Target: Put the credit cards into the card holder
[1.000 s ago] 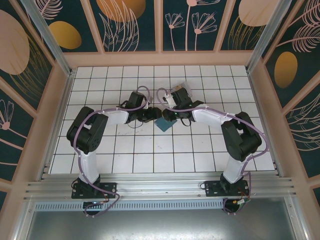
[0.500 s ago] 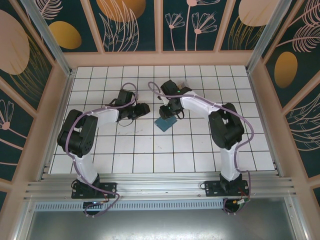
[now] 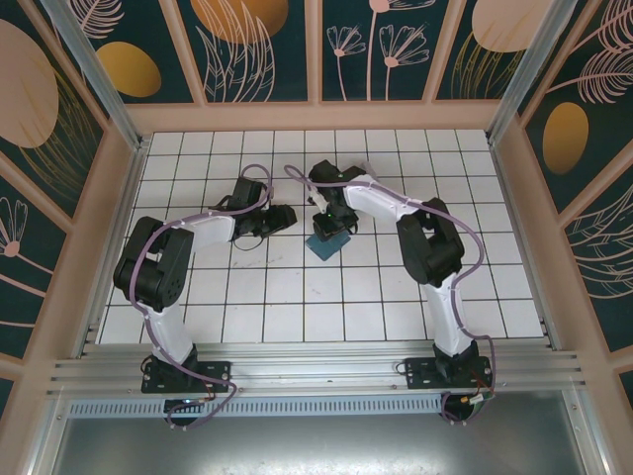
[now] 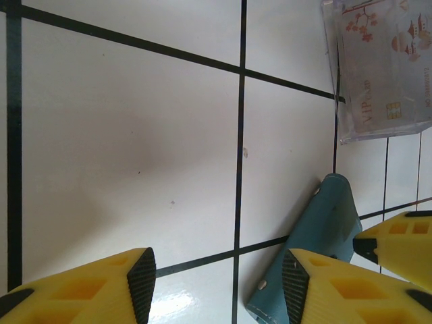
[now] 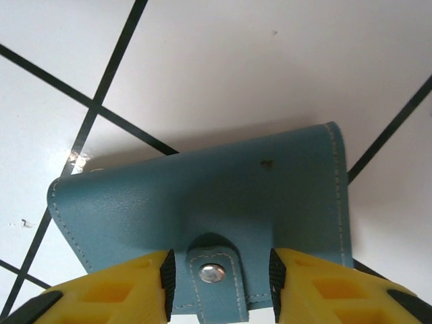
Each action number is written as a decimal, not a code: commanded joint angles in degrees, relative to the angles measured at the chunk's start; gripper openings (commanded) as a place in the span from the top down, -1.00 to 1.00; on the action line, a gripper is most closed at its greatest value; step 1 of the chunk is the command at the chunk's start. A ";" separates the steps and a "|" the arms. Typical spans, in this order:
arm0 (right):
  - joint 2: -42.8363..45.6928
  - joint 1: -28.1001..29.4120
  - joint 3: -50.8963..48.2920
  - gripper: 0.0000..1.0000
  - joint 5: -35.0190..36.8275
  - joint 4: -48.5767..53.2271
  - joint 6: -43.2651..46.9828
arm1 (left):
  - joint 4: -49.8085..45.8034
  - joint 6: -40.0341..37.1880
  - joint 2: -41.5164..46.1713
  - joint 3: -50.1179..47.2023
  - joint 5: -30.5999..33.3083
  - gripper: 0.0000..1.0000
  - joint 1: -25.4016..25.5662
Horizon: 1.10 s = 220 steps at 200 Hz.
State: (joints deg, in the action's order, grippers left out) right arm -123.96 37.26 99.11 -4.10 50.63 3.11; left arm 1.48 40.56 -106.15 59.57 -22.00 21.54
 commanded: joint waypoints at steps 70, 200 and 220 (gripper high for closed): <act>-7.60 0.89 1.07 0.15 2.55 5.31 0.84 | 0.90 -0.99 -0.29 0.55 -1.73 -0.10 0.17; 13.94 1.95 -12.89 1.00 3.50 -15.87 0.30 | 6.79 0.29 -2.23 -1.54 -13.72 -0.11 1.17; 15.20 1.86 -13.96 1.00 2.41 -17.42 0.66 | 9.91 1.43 -2.39 -2.41 -17.59 -0.12 1.22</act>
State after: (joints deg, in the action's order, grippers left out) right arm -112.57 39.11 86.43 -0.10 38.13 3.97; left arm 6.52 40.82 -107.55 58.26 -32.53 22.31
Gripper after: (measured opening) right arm 0.049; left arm 0.557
